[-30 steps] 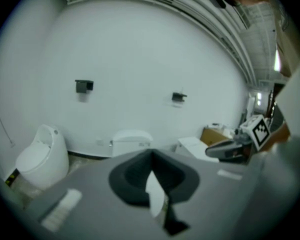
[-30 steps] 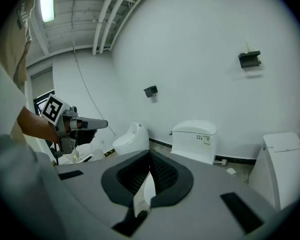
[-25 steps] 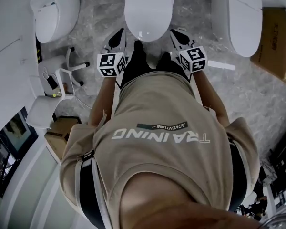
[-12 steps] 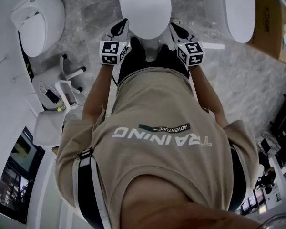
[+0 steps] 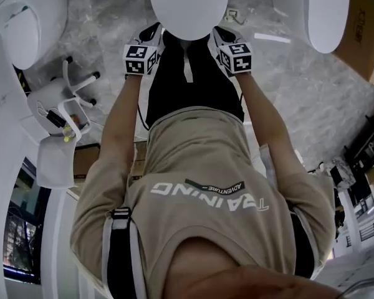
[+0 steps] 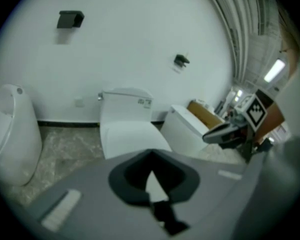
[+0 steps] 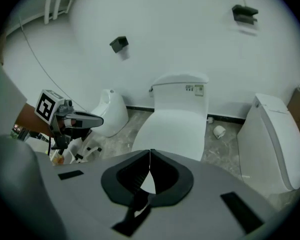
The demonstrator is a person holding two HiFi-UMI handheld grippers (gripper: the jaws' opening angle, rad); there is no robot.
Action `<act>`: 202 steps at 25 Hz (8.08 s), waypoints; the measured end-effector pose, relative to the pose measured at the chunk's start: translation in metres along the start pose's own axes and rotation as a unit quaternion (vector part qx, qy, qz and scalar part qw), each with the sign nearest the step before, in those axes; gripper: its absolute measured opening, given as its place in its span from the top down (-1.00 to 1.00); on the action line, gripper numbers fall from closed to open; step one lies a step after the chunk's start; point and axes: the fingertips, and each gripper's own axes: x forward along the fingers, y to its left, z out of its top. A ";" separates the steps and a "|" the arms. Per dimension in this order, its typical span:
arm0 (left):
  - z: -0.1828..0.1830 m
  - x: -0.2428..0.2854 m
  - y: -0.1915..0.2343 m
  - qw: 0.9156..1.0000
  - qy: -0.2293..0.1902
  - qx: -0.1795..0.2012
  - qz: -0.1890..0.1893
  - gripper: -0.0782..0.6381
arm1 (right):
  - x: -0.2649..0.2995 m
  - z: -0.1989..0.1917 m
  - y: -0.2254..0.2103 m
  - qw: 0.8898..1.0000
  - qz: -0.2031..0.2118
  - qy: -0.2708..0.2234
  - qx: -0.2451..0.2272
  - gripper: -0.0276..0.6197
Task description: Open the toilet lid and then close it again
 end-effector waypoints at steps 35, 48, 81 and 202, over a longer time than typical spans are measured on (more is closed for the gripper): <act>-0.217 0.136 0.041 0.957 0.111 -0.268 -0.017 0.44 | 0.148 -0.200 -0.061 0.988 0.062 0.131 0.051 0.87; -0.211 0.133 0.040 0.938 0.130 -0.315 -0.066 0.47 | 0.138 -0.209 -0.067 0.988 0.062 0.136 0.036 0.87; -0.039 0.047 0.010 0.934 0.064 -0.326 -0.132 0.40 | 0.051 -0.045 -0.016 0.992 0.108 0.007 -0.065 0.87; 0.332 0.170 0.126 0.993 0.037 -0.111 0.017 0.77 | 0.114 0.455 -0.166 0.992 0.076 -0.005 -0.099 0.87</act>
